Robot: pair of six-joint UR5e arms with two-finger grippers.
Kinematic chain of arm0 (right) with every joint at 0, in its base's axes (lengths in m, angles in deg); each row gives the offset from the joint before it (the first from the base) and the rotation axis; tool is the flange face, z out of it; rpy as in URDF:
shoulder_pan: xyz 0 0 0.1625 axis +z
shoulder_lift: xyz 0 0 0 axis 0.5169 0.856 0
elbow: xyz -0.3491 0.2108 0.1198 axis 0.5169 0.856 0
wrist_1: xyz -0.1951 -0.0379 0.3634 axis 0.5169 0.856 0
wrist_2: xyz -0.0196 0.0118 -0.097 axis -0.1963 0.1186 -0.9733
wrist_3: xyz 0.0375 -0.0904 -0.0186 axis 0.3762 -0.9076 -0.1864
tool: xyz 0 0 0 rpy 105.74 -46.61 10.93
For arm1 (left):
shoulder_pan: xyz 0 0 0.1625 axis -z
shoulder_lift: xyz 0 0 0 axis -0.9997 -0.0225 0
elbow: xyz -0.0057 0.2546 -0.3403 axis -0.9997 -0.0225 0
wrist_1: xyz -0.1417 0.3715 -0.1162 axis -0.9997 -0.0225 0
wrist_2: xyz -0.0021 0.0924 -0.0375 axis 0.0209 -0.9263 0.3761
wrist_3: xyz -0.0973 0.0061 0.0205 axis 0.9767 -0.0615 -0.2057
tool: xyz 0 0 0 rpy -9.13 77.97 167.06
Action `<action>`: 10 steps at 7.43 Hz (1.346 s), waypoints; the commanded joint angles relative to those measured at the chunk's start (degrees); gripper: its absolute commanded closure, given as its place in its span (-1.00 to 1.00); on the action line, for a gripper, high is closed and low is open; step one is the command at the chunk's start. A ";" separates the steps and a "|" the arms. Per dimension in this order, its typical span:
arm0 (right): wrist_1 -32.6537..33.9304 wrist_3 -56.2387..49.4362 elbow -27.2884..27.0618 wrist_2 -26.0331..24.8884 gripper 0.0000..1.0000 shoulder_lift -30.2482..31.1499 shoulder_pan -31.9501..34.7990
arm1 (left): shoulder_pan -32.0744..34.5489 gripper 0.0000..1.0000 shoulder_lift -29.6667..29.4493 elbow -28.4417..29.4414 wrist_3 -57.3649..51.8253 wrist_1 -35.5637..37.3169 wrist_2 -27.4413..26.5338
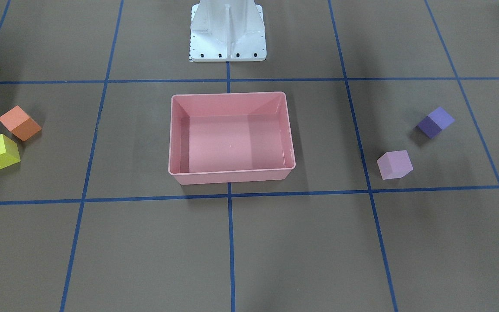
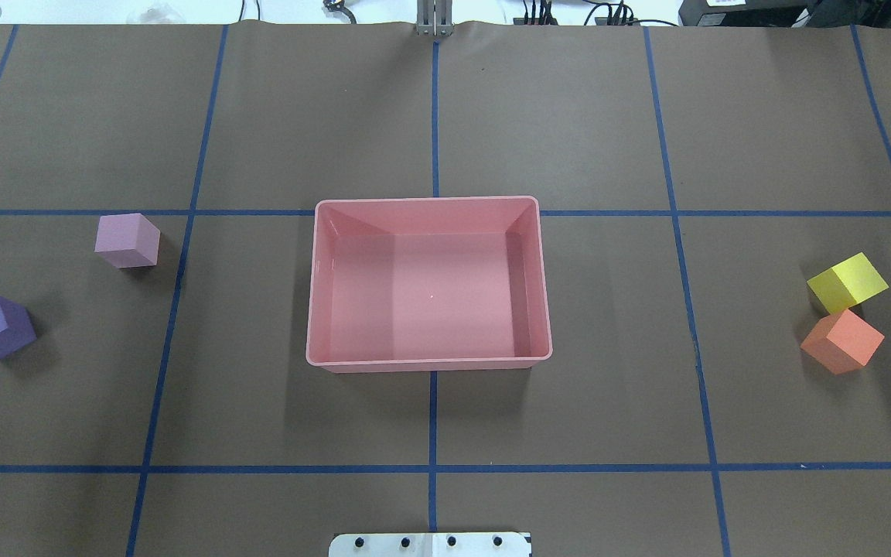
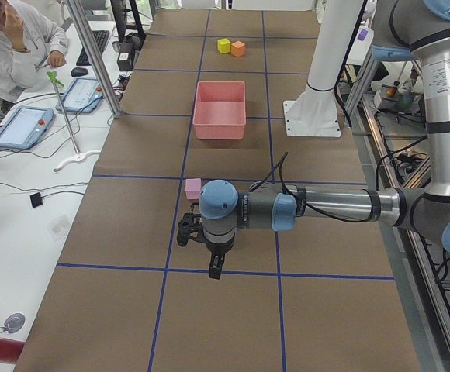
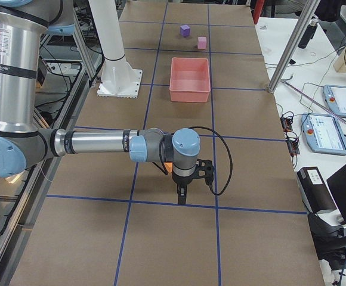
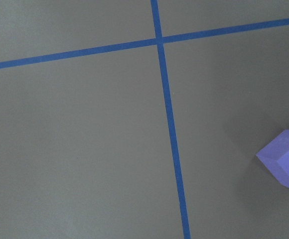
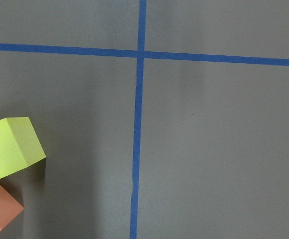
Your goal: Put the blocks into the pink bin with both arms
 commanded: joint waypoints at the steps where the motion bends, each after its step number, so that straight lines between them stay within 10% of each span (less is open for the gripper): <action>1: 0.00 -0.05 -0.05 0.00 -1.00 0.00 0.00 | -0.07 -1.00 -0.01 -0.06 0.00 -0.09 -0.09; 10: -0.70 0.05 1.70 -0.27 -1.00 -5.01 -1.05 | -0.59 -1.00 -4.67 -1.04 0.00 -0.87 6.56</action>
